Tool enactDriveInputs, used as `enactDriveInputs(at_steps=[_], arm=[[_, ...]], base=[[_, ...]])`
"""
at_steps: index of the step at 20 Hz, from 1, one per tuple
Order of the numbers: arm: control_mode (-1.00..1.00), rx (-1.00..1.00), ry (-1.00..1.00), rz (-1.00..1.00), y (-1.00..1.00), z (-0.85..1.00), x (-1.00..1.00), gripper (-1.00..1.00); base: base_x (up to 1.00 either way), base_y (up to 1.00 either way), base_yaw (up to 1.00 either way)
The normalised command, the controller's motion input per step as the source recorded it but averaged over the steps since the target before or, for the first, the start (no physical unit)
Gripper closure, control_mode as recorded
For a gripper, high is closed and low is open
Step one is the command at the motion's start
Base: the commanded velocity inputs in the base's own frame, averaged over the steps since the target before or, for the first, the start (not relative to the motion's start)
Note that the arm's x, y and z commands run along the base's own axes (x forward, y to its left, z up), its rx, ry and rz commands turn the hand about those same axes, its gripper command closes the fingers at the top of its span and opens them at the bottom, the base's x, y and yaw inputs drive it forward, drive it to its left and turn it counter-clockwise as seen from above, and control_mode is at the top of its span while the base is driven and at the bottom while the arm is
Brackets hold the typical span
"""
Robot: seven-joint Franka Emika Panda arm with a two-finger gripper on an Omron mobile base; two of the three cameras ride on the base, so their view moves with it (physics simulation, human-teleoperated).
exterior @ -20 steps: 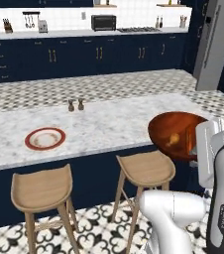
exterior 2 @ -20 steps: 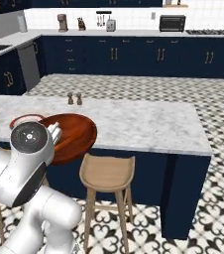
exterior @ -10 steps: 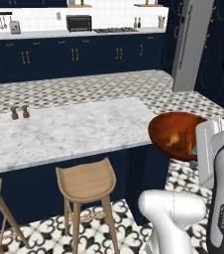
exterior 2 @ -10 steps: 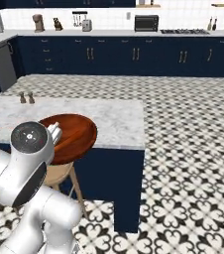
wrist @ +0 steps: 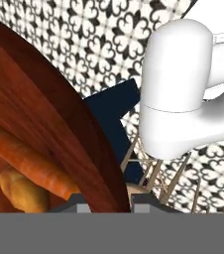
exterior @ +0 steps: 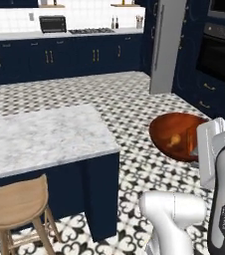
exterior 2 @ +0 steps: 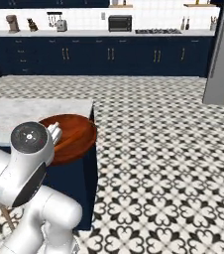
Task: Pick the chicken drumstick and carrot from their plates and place them in the bowl. Then put the bowl in the fridge.
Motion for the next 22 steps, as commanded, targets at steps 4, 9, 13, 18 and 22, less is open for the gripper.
enactDriveInputs(at_steps=[4, 9, 13, 18, 22], arm=[[1.00, 0.00, 0.00, 0.00, 0.00, 0.00, 0.00, 1.00], [1.00, 0.00, 0.00, 0.00, 0.00, 0.00, 0.00, 1.00], [1.00, 0.00, 0.00, 0.00, 0.00, 0.00, 0.00, 1.00], [1.00, 0.00, 0.00, 0.00, 0.00, 0.00, 0.00, 1.00], [1.00, 0.00, 0.00, 0.00, 0.00, 0.00, 0.00, 1.00]], base=[[0.82, -1.00, -0.04], [1.00, -1.00, 0.00], [1.00, -0.89, 0.00], [1.00, -0.73, 0.00], [1.00, -0.10, 0.03]])
